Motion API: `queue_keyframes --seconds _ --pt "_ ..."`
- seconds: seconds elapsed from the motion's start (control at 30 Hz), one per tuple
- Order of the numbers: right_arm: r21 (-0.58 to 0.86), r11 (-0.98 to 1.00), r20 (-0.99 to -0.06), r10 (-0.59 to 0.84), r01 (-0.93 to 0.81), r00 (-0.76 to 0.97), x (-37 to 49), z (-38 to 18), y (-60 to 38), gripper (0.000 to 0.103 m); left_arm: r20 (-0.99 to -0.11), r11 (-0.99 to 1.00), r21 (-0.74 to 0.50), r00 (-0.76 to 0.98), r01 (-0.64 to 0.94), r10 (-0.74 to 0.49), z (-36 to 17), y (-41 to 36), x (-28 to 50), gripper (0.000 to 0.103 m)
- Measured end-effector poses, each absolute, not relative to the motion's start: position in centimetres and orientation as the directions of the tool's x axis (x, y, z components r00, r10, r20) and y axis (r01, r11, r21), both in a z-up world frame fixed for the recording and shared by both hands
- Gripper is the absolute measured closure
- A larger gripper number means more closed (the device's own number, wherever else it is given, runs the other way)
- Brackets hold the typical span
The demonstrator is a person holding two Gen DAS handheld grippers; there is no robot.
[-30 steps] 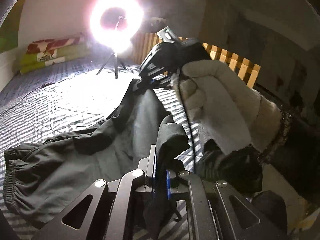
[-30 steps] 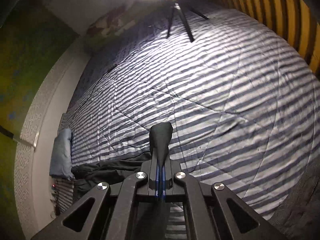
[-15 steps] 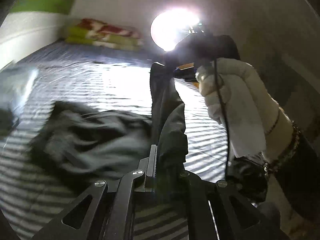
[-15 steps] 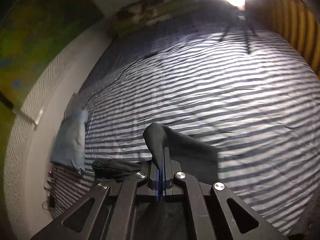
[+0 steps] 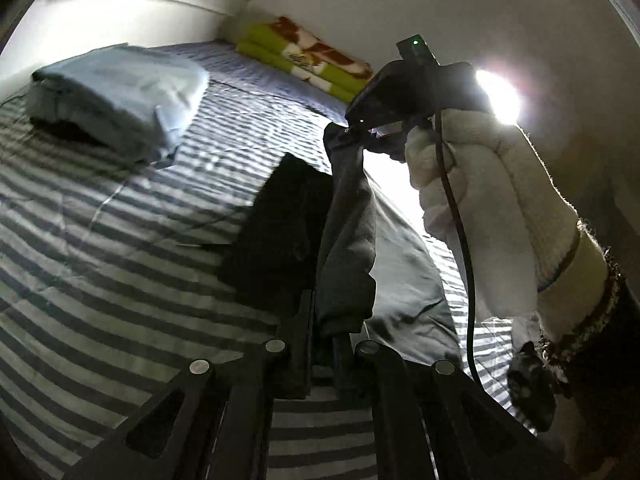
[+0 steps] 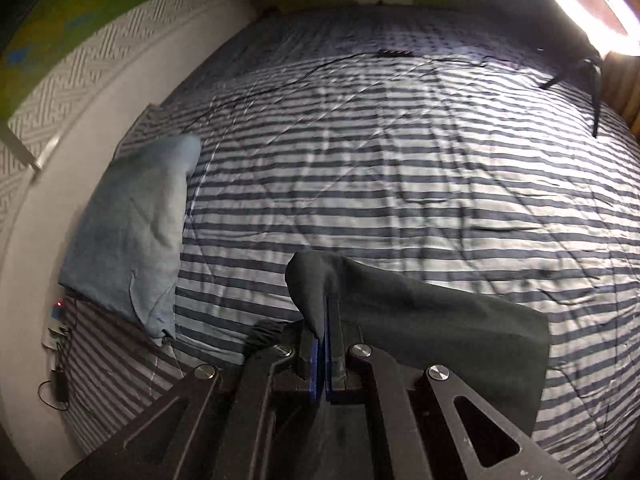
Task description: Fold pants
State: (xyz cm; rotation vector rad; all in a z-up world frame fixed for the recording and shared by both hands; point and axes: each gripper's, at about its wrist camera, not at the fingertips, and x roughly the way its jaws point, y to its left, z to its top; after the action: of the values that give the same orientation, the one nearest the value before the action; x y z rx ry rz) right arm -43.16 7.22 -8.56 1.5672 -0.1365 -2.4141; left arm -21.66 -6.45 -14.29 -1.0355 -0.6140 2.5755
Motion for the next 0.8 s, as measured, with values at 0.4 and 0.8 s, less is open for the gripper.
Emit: queue_keyframes --seconds 0.4,0.8 --pt "0.433 -0.861 -0.755 -0.509 0.267 -0.413 -43.1 -4.8 9.3 0.065 -0.632 -0.906 -0.422 -0.715 -0.006 0.299 -13.9 -8.6 -20.5 0.039" --pt "0.501 -0.858 -0.738 -0.493 0.116 -0.46 -28.1 -8.1 25.7 0.065 -0.641 -0.947 -0.243 -0.697 -0.212 0.321 -7.6 -3.7 -27.1 0.039"
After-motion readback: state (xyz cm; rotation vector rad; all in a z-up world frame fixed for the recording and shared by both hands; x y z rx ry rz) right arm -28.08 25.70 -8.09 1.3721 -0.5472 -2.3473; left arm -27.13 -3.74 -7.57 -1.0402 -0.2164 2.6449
